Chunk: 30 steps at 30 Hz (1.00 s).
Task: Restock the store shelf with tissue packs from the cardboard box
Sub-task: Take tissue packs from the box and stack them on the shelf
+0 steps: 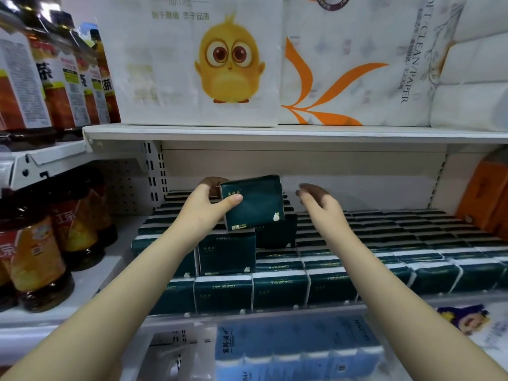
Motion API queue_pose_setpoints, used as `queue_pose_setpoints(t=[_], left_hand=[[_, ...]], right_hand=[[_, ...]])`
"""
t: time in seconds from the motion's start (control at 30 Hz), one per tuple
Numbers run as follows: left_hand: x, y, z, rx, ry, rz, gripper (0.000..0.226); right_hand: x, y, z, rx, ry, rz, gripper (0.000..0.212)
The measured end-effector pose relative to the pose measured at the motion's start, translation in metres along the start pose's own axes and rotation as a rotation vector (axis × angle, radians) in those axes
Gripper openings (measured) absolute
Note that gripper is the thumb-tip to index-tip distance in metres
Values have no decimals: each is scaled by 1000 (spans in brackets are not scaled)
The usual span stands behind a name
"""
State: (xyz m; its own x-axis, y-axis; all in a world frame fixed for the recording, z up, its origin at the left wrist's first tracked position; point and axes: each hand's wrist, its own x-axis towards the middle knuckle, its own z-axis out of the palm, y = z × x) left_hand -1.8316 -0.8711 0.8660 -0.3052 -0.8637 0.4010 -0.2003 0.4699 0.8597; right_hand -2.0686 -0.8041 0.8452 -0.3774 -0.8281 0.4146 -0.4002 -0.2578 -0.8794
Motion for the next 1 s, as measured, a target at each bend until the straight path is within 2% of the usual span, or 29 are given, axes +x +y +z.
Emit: queue_pose_setpoints(t=[0.07,0.13,0.23,0.33,0.4,0.5,0.67,0.77,0.9,1.0], left_hand=[[-1,5,12,-45,-44,11,29],[-3,9,21,-65,-86,19,29],[-5,13,21,52,-194,25,42],[-6,8,11,409,-327,56,70],[-4,-2,6,627,-404,67,77],[-3,-14,6,804,-499,9,74],[-2,-24,8,891,-511,23,62],[-1,-28,7,888,-520,38,61],[0,-30,5,874,-533,43,62],[0,-30,4,878,-545,50,63]], right_hand=[[-2,-10,-1,61,-171,32,46],[-5,-12,-3,131,-241,63,38],[-7,0,-14,189,-170,88,28],[-12,22,-28,247,-84,187,29],[-19,36,-33,194,-67,242,30],[-29,48,-27,84,-100,260,28],[-35,52,-4,-131,-112,211,23],[-37,48,8,-289,-141,219,37],[-37,46,22,-335,-159,253,72],[-32,45,29,-361,-122,272,71]])
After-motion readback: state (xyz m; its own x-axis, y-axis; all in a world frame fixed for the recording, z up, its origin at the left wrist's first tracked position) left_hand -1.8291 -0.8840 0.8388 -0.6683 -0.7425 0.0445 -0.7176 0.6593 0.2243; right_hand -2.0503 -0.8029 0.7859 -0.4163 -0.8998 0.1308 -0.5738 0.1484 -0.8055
